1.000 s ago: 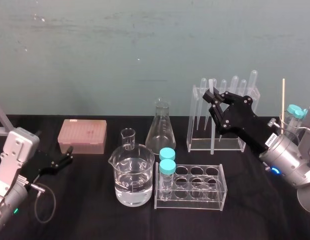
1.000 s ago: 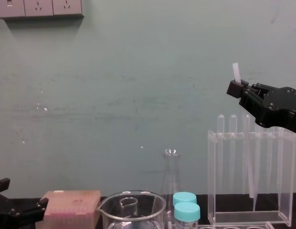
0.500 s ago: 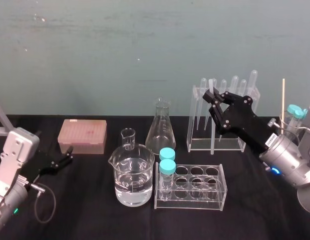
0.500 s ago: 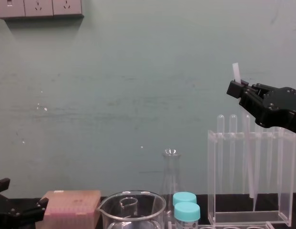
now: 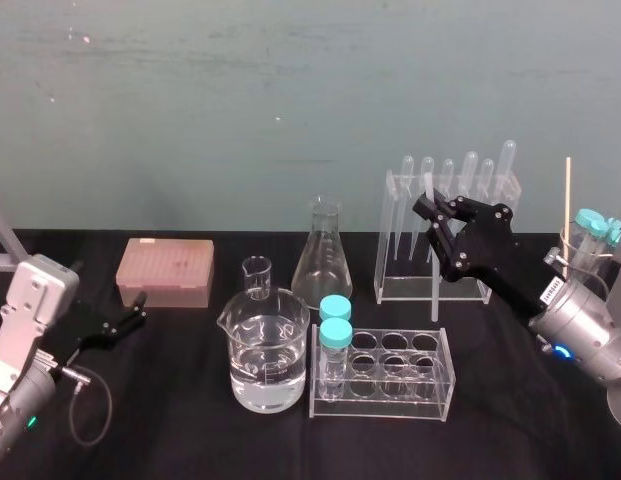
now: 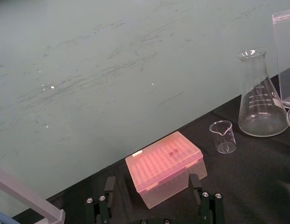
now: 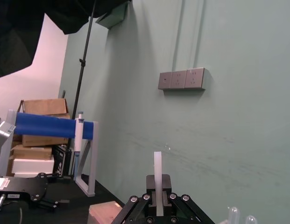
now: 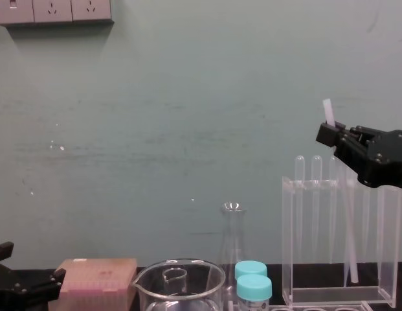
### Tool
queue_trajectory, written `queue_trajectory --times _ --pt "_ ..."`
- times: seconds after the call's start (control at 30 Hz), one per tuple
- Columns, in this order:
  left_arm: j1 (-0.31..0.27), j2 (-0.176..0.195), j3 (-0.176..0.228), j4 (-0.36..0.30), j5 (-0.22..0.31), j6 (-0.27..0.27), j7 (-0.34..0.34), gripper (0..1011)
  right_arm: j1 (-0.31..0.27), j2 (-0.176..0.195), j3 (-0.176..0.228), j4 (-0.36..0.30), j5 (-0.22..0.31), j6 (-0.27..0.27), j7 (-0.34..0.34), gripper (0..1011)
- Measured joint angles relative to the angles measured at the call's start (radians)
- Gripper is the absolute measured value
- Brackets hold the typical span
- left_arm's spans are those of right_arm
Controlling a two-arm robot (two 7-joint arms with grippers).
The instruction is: Pick up the stirring rod with one hand, then place it down.
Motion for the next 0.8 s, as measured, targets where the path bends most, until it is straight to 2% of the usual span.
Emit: queue_trajectory --times 0.43,0.8 --pt "0.0 0.0 0.0 0.0 0.0 0.0 0.0 1000 0.019 -0.011 -0.011 0.073 0.031 0.006 0.053 68" --pt "0.0 0.0 0.0 0.0 0.0 0.0 0.0 1000 0.048 -0.024 -0.038 0.145 0.045 0.042 0.076 68"
